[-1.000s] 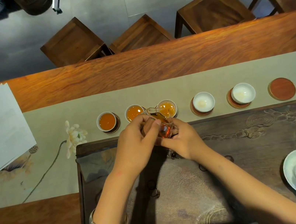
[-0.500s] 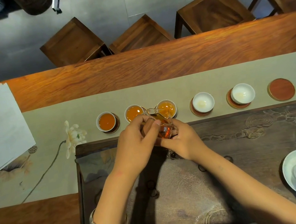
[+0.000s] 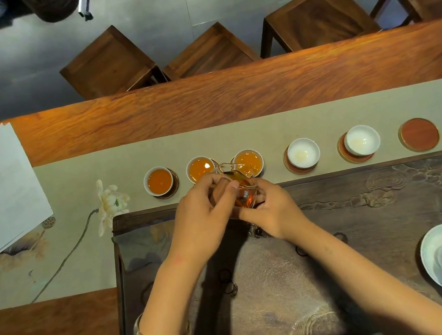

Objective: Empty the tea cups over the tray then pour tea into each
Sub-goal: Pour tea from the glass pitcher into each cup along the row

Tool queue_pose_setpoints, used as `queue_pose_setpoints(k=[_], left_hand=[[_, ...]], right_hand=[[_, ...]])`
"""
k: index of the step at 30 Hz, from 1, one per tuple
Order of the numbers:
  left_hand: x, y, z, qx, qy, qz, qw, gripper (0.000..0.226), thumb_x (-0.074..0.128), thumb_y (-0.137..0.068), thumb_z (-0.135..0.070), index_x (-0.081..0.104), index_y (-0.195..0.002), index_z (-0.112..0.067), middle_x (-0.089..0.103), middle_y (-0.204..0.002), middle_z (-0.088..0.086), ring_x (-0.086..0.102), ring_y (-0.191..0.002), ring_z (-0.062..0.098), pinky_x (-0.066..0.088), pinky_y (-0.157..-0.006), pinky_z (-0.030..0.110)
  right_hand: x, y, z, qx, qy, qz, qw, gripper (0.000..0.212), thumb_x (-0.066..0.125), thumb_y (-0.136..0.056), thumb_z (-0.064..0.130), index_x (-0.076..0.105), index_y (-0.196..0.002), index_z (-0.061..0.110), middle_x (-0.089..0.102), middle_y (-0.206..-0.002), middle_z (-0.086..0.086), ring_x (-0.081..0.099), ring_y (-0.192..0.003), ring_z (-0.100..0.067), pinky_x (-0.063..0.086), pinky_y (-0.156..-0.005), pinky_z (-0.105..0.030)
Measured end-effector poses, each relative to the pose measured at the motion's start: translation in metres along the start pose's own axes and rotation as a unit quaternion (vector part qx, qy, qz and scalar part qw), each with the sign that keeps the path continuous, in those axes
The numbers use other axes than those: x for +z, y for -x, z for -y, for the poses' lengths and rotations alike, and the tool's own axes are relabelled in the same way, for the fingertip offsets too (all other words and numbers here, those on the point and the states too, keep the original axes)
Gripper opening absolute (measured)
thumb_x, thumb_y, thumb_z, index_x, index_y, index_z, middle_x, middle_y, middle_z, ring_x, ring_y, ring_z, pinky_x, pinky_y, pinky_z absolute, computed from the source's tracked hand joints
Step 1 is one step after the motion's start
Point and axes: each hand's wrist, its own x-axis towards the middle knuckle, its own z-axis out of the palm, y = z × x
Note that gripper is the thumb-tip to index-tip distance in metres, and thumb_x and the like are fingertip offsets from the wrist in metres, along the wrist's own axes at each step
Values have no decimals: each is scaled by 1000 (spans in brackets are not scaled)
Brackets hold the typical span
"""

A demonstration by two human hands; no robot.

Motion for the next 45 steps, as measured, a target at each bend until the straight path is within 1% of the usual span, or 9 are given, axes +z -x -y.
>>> queue_pose_setpoints(k=[5,10,19,24,28,31,38,41,45], left_hand=[[-3,6,2,10,-2,15,1000,12,56,-95,-36,64,-96,-27,68,-84,-5,63,-79,10,53,-73,39],[-5,15,4,1,-4,26,1000,8,54,-95,-35,60,-94,-32,66,-80,4,63,-76,24,54,-74,52],[-2,33,-9,9,28,29,999,11,52,-93,-27,59,-86,-28,67,-70,-2,64,-73,26,53,-76,52],[10,43,-21,27,38,43,998,10,49,-86,-33,58,-84,-30,66,-73,4,63,-76,30,51,-77,52],[26,50,-28,33,29,61,997,10,49,-85,-33,58,-84,-30,67,-73,-1,63,-76,26,52,-79,53],[39,53,-33,42,25,73,996,10,50,-91,-26,59,-86,-27,67,-74,3,63,-77,29,51,-80,55],[65,53,-46,52,11,94,994,11,51,-96,-19,58,-88,-23,66,-75,8,62,-76,30,51,-78,54],[72,49,-49,45,12,99,994,12,50,-96,-22,57,-87,-27,65,-75,9,62,-76,29,50,-76,50],[78,43,-50,46,5,94,994,12,50,-96,-25,57,-87,-30,60,-69,-1,59,-69,21,51,-71,44]], right_hand=[[0,0,0,-8,17,-12,1000,62,81,-57,64,60,-112,44,74,-109,14,70,-101,-4,57,-93,-33],[-3,7,12,-37,65,-20,997,62,79,-54,67,52,-108,53,65,-99,42,63,-96,15,49,-75,-5],[-23,22,28,-124,163,-35,978,87,80,-61,64,52,-136,30,63,-125,14,61,-113,-3,54,-92,-30],[-37,43,31,-148,165,-62,973,71,83,-64,60,50,-125,49,62,-120,27,58,-112,7,49,-89,-15],[-53,59,25,-149,181,-81,969,73,84,-64,59,46,-126,55,61,-122,26,57,-115,6,51,-93,-21],[-65,70,21,-149,191,-94,966,71,81,-62,64,42,-121,63,56,-118,36,54,-115,11,48,-92,-13],[-92,79,7,-138,186,-103,967,74,84,-65,54,55,-130,36,63,-121,21,59,-114,0,54,-95,-32],[-99,78,3,-125,182,-94,971,75,81,-64,51,54,-132,33,63,-123,14,60,-115,-6,54,-96,-38],[-104,72,4,-109,177,-87,974,59,74,-59,60,47,-112,59,59,-105,32,57,-101,14,49,-82,-14]])
